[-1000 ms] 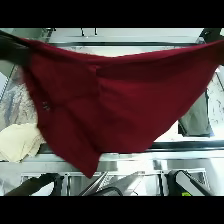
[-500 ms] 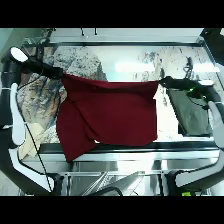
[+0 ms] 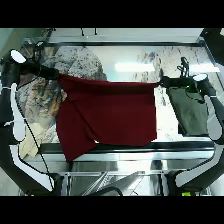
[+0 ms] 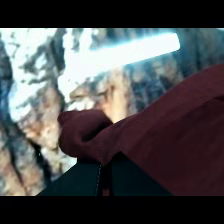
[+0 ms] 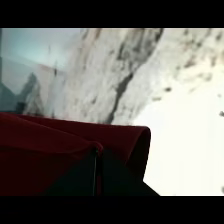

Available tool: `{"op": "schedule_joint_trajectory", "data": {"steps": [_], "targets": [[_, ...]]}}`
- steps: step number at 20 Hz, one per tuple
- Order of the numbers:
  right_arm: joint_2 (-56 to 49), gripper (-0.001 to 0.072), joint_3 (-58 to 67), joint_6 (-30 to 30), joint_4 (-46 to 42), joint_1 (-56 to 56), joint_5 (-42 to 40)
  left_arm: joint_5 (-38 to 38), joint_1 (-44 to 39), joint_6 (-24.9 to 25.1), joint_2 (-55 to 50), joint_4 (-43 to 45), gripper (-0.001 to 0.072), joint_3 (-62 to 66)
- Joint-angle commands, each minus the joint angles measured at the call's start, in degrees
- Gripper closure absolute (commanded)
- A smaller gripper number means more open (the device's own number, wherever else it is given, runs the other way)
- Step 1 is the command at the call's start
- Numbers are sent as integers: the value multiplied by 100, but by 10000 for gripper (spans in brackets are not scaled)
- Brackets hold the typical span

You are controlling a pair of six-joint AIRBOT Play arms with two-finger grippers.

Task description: Fold the shirts.

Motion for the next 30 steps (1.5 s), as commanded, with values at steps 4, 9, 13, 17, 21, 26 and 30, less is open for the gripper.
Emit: {"op": "schedule_joint_trajectory", "data": {"steps": [4,9,13,17,21,26,30], "targets": [[76,694,-166,472,-990,7,831,-267,-35,-7,101,260,694,-627],[74,694,-553,466,-997,2,796,-286,-33,0,101,269,694,-1261],[74,693,-629,470,-966,9,708,96,-59,-4,101,245,694,-1652],[74,609,-632,476,-973,9,833,-214,-13,-136,101,269,459,-1652],[321,330,-629,702,-1019,-208,1279,-1110,291,-1058,105,267,18,-1086],[1292,331,-1425,1051,-1220,-855,1915,-1268,726,-990,951,269,19,-3027],[2345,331,-3034,1290,-1228,-1182,1860,-321,758,-621,1530,177,19,-5115]]}}
